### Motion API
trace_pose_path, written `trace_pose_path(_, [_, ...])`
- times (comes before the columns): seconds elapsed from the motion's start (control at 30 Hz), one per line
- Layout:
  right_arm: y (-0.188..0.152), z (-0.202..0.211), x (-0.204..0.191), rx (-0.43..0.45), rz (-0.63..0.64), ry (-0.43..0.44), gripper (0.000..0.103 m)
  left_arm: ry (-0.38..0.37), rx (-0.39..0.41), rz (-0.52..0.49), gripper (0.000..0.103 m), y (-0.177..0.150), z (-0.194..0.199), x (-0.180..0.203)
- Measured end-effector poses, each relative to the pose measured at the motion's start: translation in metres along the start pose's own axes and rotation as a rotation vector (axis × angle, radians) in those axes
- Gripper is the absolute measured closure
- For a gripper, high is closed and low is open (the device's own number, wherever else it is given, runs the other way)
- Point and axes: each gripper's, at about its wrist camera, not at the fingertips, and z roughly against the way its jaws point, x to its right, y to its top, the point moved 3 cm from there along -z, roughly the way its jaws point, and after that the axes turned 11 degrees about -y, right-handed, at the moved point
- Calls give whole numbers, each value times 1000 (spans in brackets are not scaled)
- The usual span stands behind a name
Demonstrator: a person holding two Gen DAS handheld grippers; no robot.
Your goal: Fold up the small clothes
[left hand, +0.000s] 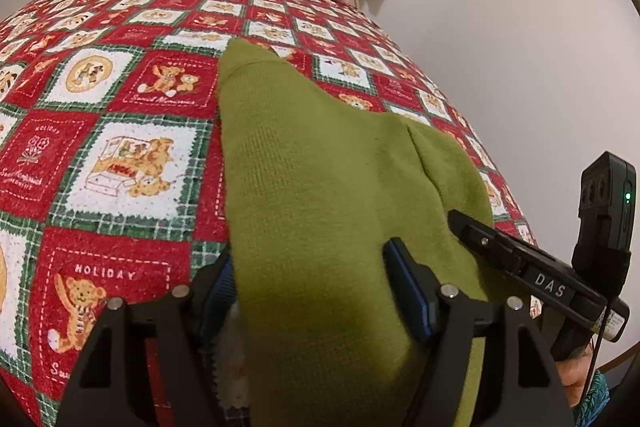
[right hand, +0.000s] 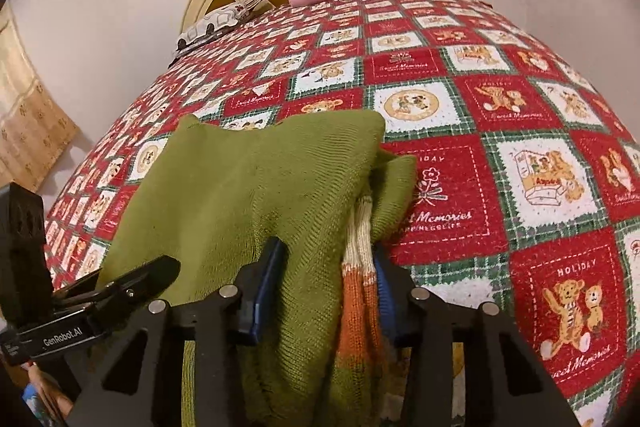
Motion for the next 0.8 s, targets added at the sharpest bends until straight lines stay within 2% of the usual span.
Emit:
trace_pose_path(0.27, [-1,-9,17,-40,-110,104,53,-8,0,6,30,0,0,0])
trace_pose_path(0.4, [-1,-7,10,-29,-76,73,55,-10,2,7,30,0,0,0])
trace_pose_path(0.47, [-1,-4,5,-19,-53,47,60,-30,2,4,38,0,0,1])
trace_pose_path(0.67, [-2,12,-20,37,69,-110,77,-28,13,-6,46,-1,3,3])
trace_pose_path(0.8, [-3,34,-20,78,2,-95,79,-26,1,4,53,2,7,4])
